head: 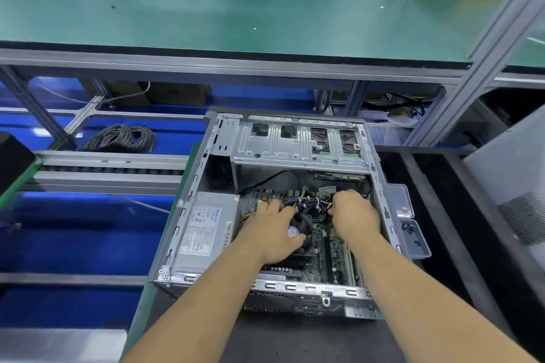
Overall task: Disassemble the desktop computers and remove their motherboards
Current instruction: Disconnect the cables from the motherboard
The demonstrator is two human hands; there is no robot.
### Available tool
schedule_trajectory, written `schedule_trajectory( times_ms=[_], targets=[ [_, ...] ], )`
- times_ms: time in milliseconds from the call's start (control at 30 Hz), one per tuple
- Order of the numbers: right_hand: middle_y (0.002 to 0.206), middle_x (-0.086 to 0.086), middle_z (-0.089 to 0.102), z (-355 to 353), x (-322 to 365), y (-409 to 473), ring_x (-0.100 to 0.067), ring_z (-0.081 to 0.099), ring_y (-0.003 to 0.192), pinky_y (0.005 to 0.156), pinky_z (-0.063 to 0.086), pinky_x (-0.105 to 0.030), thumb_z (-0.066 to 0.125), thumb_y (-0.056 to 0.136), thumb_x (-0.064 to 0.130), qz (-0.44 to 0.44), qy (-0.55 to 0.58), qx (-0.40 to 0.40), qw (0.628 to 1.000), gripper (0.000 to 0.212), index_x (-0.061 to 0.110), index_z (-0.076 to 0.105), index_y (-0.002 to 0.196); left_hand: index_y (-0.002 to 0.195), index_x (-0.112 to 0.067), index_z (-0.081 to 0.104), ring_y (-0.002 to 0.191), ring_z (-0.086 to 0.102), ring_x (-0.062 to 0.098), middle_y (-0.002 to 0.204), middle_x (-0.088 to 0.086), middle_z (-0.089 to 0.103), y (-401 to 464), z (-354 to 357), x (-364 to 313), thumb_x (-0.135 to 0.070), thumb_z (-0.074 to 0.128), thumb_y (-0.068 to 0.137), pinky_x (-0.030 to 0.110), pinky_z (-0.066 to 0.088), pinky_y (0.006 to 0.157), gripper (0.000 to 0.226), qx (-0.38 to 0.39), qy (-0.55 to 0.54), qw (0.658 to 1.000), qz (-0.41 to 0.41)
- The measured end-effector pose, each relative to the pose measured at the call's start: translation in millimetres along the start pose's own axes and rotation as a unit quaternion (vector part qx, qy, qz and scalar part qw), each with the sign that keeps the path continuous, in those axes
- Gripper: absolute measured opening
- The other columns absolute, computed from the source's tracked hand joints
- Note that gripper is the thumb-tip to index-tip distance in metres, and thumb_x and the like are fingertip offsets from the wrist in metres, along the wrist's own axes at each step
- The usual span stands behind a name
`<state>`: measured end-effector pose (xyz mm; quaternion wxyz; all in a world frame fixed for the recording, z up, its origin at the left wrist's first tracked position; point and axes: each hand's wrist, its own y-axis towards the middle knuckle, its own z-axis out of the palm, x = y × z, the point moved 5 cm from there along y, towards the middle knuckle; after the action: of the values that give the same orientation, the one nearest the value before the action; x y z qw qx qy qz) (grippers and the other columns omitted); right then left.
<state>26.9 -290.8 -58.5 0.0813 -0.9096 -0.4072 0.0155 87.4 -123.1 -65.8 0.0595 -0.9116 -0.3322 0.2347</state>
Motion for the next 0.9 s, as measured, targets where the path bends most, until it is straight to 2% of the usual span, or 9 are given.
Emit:
schedule_trajectory(
  times_ms=[133, 233, 333, 400, 500, 567, 633, 800, 900],
  targets=[
    [0.066, -0.003, 0.047, -7.8, -6.2, 14.2, -0.016, 0.044, 0.051, 0.046, 0.035, -0.025, 0.063, 0.095, 0.009, 0.019, 0.026, -0.025, 0.999, 0.038, 0.013, 0.042, 0.064, 0.152, -0.032, 0.031, 0.142, 0.023, 0.025, 0.153, -0.001, 0.030, -1.7, 1.3, -5.7, -0.054, 0.058, 0.092, 0.049, 0.030, 0.114, 0.070, 0.027, 0.045, 0.998, 0.041],
    [0.064, -0.006, 0.048, -10.3, -5.6, 18.1, -0.021, 0.045, 0.050, 0.052, 0.044, -0.029, 0.058, 0.096, 0.004, 0.042, 0.045, -0.036, 0.997, 0.033, 0.009, 0.047, 0.065, 0.151, -0.033, 0.033, 0.140, 0.025, 0.024, 0.148, -0.001, 0.036, -1.8, 1.3, -2.9, -0.051, 0.060, 0.091, 0.047, 0.031, 0.113, 0.068, 0.022, 0.039, 0.998, 0.033],
    [0.079, -0.014, 0.064, -7.9, -6.6, 16.2, -0.030, 0.060, 0.066, 0.060, 0.054, -0.034, 0.056, 0.096, 0.009, 0.037, 0.135, -0.039, 0.989, 0.016, 0.002, 0.069, 0.089, 0.148, -0.036, 0.033, 0.139, 0.028, 0.024, 0.146, -0.001, 0.038, -1.2, 1.9, 0.2, -0.051, 0.060, 0.091, 0.047, 0.032, 0.112, 0.065, 0.016, 0.043, 0.999, 0.023],
    [0.111, -0.019, 0.068, -5.3, -4.7, 11.5, -0.036, 0.065, 0.096, 0.079, 0.056, -0.038, 0.051, 0.096, 0.006, 0.002, 0.198, -0.036, 0.980, 0.028, 0.004, 0.068, 0.118, 0.144, -0.035, 0.033, 0.137, 0.030, 0.025, 0.146, -0.001, 0.040, -0.7, 3.1, 1.0, -0.054, 0.058, 0.091, 0.047, 0.034, 0.110, 0.062, 0.018, 0.041, 0.999, 0.011],
    [0.145, -0.015, 0.052, 5.9, 11.4, 2.1, -0.032, 0.048, 0.132, 0.109, 0.042, -0.038, 0.048, 0.097, 0.007, -0.111, 0.180, 0.040, 0.977, 0.044, 0.013, 0.055, 0.141, 0.141, -0.031, 0.034, 0.137, 0.029, 0.026, 0.149, -0.003, 0.038, -1.2, 4.4, 2.8, -0.061, 0.050, 0.092, 0.048, 0.034, 0.109, 0.059, 0.019, 0.028, 0.999, -0.024],
    [0.157, -0.015, 0.034, 15.6, 23.3, -2.0, -0.030, 0.028, 0.146, 0.118, 0.031, -0.042, 0.046, 0.099, 0.009, -0.182, 0.114, 0.082, 0.973, 0.048, 0.014, 0.048, 0.147, 0.144, -0.028, 0.030, 0.141, 0.025, 0.027, 0.155, -0.001, 0.033, -1.9, 3.5, 4.8, -0.064, 0.041, 0.095, 0.049, 0.032, 0.109, 0.062, 0.010, 0.025, 0.998, -0.051],
    [0.155, -0.014, 0.035, 16.9, 28.1, 1.3, -0.031, 0.025, 0.144, 0.114, 0.034, -0.046, 0.046, 0.098, 0.012, -0.197, 0.046, 0.057, 0.978, 0.046, 0.015, 0.051, 0.143, 0.149, -0.024, 0.026, 0.144, 0.019, 0.029, 0.159, 0.002, 0.028, -1.9, 0.8, 7.0, -0.064, 0.035, 0.098, 0.049, 0.030, 0.111, 0.066, -0.002, 0.007, 0.997, -0.082],
    [0.126, -0.011, 0.061, 17.5, 33.0, 17.2, -0.033, 0.055, 0.114, 0.095, 0.047, -0.043, 0.041, 0.096, 0.013, -0.180, -0.006, 0.065, 0.981, 0.036, 0.013, 0.062, 0.125, 0.159, -0.011, 0.009, 0.152, -0.006, 0.032, 0.167, 0.013, 0.003, -1.6, -0.7, 8.8, -0.067, 0.030, 0.098, 0.050, 0.015, 0.121, 0.086, -0.001, -0.007, 0.988, -0.151],
    [0.142, -0.013, 0.051, 24.0, 39.8, 34.4, -0.035, 0.049, 0.127, 0.103, 0.041, -0.047, 0.034, 0.105, 0.025, -0.164, 0.025, 0.103, 0.981, 0.042, 0.017, 0.046, 0.144, 0.153, -0.007, 0.023, 0.149, 0.008, 0.033, 0.162, 0.013, 0.021, -0.2, -1.7, 10.5, -0.060, 0.035, 0.100, 0.049, 0.024, 0.118, 0.076, 0.000, -0.005, 0.990, -0.143]
  ],
)
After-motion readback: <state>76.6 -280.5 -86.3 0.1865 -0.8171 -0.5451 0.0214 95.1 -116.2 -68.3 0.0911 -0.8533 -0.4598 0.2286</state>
